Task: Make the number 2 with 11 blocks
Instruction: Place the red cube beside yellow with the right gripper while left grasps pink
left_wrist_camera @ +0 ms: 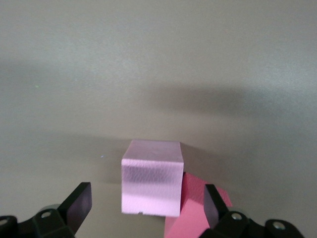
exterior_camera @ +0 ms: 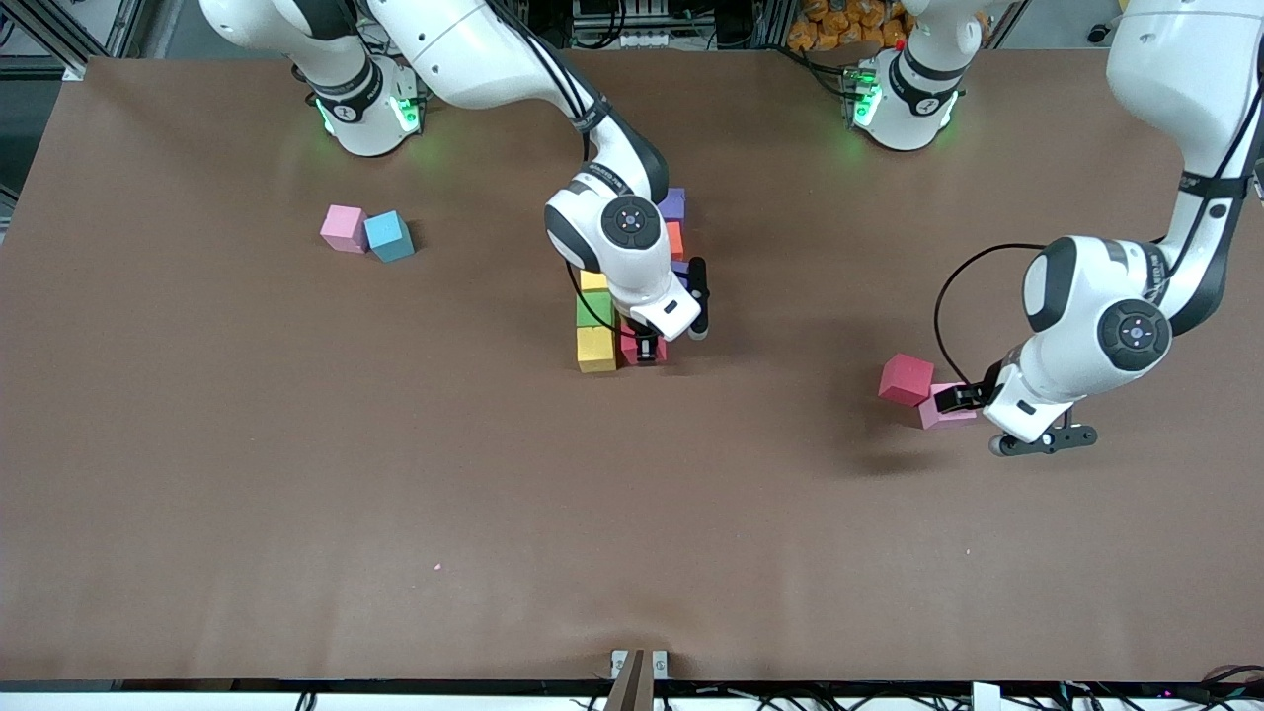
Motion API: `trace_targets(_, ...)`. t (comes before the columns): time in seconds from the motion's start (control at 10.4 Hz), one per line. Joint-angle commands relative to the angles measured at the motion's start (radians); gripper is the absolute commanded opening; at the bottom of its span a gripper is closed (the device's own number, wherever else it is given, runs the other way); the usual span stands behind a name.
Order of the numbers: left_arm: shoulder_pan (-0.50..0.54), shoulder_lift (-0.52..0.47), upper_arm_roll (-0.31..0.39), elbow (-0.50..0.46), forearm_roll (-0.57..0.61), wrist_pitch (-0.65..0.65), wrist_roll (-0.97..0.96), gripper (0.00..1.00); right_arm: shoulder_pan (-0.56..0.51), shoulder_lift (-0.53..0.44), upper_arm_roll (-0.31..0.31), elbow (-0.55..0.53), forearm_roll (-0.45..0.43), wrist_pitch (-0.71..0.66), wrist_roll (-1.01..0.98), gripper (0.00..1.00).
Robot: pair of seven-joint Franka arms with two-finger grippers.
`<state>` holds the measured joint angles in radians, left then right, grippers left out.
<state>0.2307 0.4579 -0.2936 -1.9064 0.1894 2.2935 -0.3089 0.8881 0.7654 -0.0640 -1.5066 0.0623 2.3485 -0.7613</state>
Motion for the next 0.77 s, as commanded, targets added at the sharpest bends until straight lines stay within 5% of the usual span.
trace_targets(0.0, -0.005, 0.024, 0.001, 0.012, -0.022, 0.026, -0.03, 1.0, -0.001, 0.011, -0.011, 0.019, 0.013, 0.002, -0.012, 0.38)
trace_targets(0.68, -0.004, 0.093, 0.004, 0.004, -0.008, 0.053, -0.032, 1.0, -0.005, 0.028, -0.013, 0.016, 0.014, 0.002, -0.012, 0.38)
